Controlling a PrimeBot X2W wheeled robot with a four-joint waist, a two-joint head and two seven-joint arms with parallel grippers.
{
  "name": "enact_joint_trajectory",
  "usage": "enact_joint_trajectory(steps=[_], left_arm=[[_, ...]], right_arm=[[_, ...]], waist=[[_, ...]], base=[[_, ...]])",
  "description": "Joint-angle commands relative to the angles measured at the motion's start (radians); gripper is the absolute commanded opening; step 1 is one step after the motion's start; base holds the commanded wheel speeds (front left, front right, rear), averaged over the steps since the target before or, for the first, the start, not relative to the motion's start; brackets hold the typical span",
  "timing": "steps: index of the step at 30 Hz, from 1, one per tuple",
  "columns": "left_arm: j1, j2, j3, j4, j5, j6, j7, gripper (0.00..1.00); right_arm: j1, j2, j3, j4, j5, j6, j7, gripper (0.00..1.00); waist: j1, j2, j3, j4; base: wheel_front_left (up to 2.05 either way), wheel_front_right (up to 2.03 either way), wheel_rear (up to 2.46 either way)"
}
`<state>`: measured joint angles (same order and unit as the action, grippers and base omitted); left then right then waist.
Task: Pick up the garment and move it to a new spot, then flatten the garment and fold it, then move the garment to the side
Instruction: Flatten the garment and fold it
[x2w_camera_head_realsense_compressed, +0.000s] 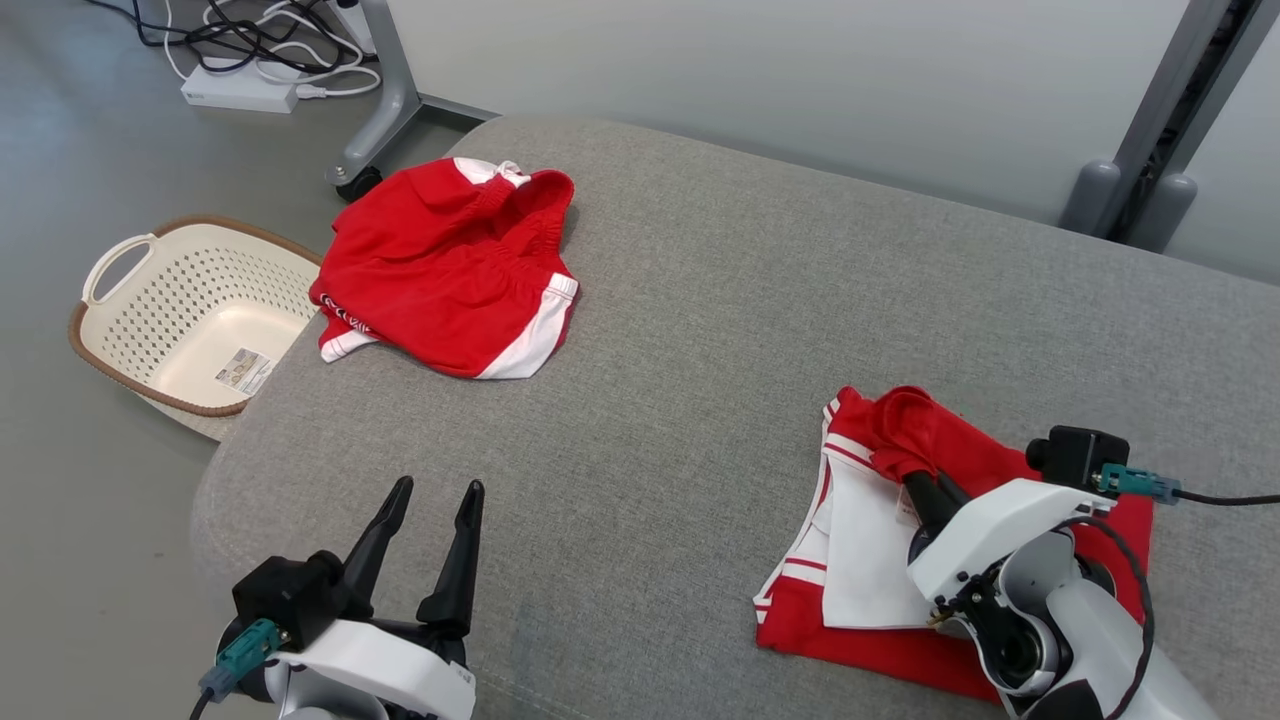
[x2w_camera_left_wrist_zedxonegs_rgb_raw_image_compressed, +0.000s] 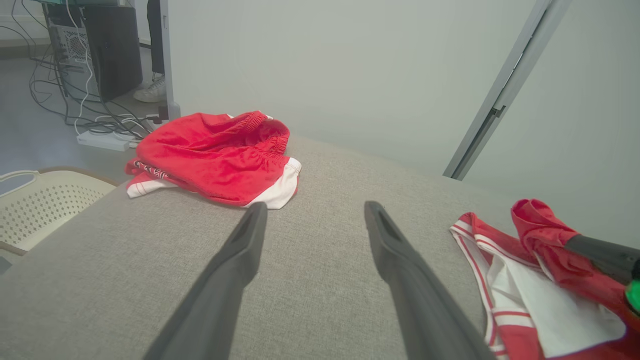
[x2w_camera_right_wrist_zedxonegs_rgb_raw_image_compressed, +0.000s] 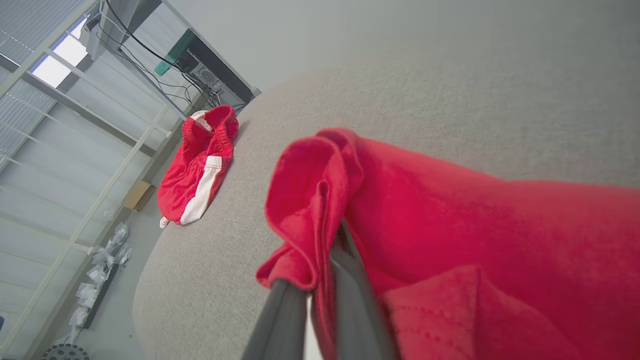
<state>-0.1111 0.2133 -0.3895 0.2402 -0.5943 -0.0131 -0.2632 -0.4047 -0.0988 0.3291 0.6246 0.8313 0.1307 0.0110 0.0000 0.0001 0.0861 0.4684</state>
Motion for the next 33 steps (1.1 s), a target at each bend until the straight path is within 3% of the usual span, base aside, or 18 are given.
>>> enact_joint_trajectory(steps=[1, 3, 4, 5, 11, 18, 26, 33], left_arm=[[-0.016, 0.005, 0.007, 0.005, 0.007, -0.005, -0.001, 1.00], [-0.017, 0.003, 0.009, 0.010, 0.009, -0.007, -0.001, 1.00], [-0.018, 0.003, 0.011, 0.012, 0.010, -0.006, -0.001, 1.00], [-0.019, 0.003, 0.012, 0.014, 0.011, -0.005, -0.001, 1.00], [-0.017, 0.006, 0.013, 0.023, 0.012, -0.006, -0.001, 1.00], [-0.009, 0.008, 0.014, 0.022, 0.011, -0.004, -0.001, 1.00], [0.006, 0.012, 0.010, 0.017, 0.006, 0.003, 0.003, 1.00], [0.006, 0.012, 0.002, 0.014, 0.004, 0.006, 0.005, 1.00]], right_arm=[[-0.012, 0.002, 0.007, 0.012, 0.010, 0.000, -0.006, 0.00], [-0.022, 0.006, 0.021, 0.024, 0.020, 0.000, -0.011, 0.41], [-0.023, 0.009, 0.029, 0.027, 0.024, 0.000, -0.013, 0.79], [-0.024, 0.010, 0.038, 0.030, 0.029, 0.000, -0.014, 1.00], [-0.035, 0.004, 0.096, -0.008, 0.080, 0.000, -0.029, 1.00], [0.000, -0.045, 0.113, -0.106, 0.131, 0.000, -0.039, 1.00], [0.095, -0.176, 0.039, -0.286, 0.101, 0.000, -0.056, 1.00], [0.191, -0.189, -0.054, -0.323, 0.036, 0.000, -0.028, 1.00]], waist=[[0.0000, -0.0001, 0.003, 0.002], [0.0000, -0.0001, 0.004, 0.002], [0.0000, -0.0001, 0.005, 0.000], [0.0000, -0.0001, 0.005, -0.002], [0.0000, -0.0001, -0.001, -0.034], [0.0000, -0.0001, -0.017, -0.087], [0.0000, -0.0001, -0.035, -0.170], [0.0000, -0.0001, -0.038, -0.191]], base=[[0.00, 0.00, 0.00], [0.00, 0.00, 0.00], [0.00, 0.00, 0.00], [0.00, 0.00, 0.00], [0.00, 0.00, 0.00], [0.00, 0.00, 0.00], [0.00, 0.00, 0.00], [0.00, 0.00, 0.00]])
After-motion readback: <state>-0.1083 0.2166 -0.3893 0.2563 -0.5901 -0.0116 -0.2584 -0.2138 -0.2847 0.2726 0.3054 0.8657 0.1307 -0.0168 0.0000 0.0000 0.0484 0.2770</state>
